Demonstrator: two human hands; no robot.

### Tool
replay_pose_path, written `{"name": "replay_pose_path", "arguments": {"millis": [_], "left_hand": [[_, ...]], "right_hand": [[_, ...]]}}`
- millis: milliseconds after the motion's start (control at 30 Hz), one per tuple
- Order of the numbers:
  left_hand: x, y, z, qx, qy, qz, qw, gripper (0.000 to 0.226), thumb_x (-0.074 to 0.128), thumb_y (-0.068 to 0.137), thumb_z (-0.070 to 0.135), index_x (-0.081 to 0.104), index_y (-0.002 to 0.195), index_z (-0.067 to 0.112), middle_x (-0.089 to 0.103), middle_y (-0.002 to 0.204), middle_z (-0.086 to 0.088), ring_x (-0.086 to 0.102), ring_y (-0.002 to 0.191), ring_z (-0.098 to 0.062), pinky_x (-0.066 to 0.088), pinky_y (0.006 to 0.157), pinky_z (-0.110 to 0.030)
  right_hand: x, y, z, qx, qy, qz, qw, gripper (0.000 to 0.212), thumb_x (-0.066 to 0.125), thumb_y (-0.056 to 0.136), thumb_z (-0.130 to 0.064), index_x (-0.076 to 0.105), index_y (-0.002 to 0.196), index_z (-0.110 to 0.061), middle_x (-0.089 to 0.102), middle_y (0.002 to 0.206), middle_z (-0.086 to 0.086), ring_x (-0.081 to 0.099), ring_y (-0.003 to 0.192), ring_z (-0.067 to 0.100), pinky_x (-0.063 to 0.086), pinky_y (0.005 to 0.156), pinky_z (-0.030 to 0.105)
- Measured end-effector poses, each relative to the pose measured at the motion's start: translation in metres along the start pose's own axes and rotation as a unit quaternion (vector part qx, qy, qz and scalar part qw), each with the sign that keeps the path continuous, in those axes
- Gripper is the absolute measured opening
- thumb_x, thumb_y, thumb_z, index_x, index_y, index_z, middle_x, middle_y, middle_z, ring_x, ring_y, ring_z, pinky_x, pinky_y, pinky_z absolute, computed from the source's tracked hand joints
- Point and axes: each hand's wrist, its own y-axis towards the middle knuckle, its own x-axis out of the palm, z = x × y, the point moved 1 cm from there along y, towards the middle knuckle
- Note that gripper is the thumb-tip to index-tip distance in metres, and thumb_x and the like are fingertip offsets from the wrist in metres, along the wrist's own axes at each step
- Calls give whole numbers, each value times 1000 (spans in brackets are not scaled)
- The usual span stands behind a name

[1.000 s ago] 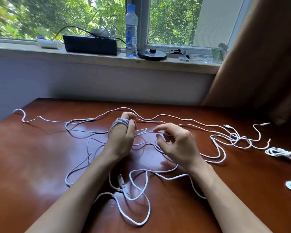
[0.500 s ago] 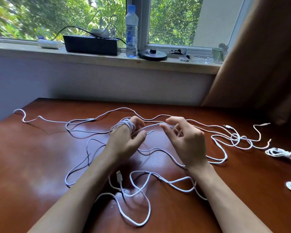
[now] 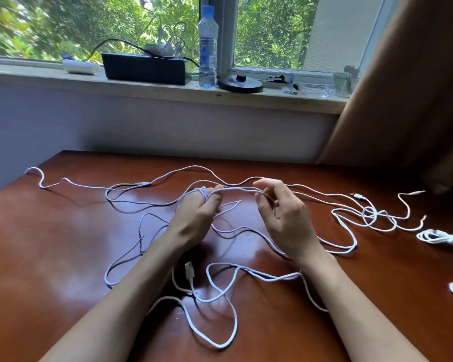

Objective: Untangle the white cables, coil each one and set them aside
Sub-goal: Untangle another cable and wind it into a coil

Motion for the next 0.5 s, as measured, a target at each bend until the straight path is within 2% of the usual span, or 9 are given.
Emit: {"name": "replay_pose_path", "arguments": {"millis": [67,133,233,333,400,500], "left_hand": [[4,-1,5,-53,-125,-40,990,52,38,90,54,50,62,11,33,42,8,27,41,-14,25,47,-28],[5,-3,12,-91,-206,-90,970,48,35,87,48,47,66,6,25,42,4,20,38,-10,19,40,-18],[4,-4,16,-128,-256,-156,945,45,35,85,45,46,67,6,23,45,3,15,41,-8,13,40,-16],[2,-3,15,-150,-309,-180,922,47,36,85,43,53,60,8,23,46,5,13,44,-7,7,46,-21],[0,-1,14,-145,-351,-189,905,49,36,83,42,55,52,9,22,49,5,14,45,-7,5,48,-24],[-5,0,13,-125,-433,-203,869,52,31,84,40,52,51,6,20,53,1,17,43,-7,5,49,-30]], "right_hand": [[-1,0,2,30,-13,15,999,18,68,96,-31,64,109,-20,57,79,-20,54,67,-1,44,66,17],[-4,0,5,50,-33,35,998,25,69,91,-47,66,98,-24,57,70,-14,56,61,7,49,60,32],[-5,1,7,64,-40,24,997,35,63,87,-60,65,87,-26,54,60,-13,54,57,11,49,57,37],[-3,0,11,108,-46,-13,993,45,58,83,-70,64,82,-25,54,58,-12,52,58,9,44,59,36],[-1,0,12,124,-50,-35,990,45,56,86,-68,65,84,-24,55,60,-11,52,61,12,43,61,37],[3,1,15,115,-8,-69,991,22,60,98,-42,67,92,-22,65,77,-12,58,75,13,49,71,38]]}}
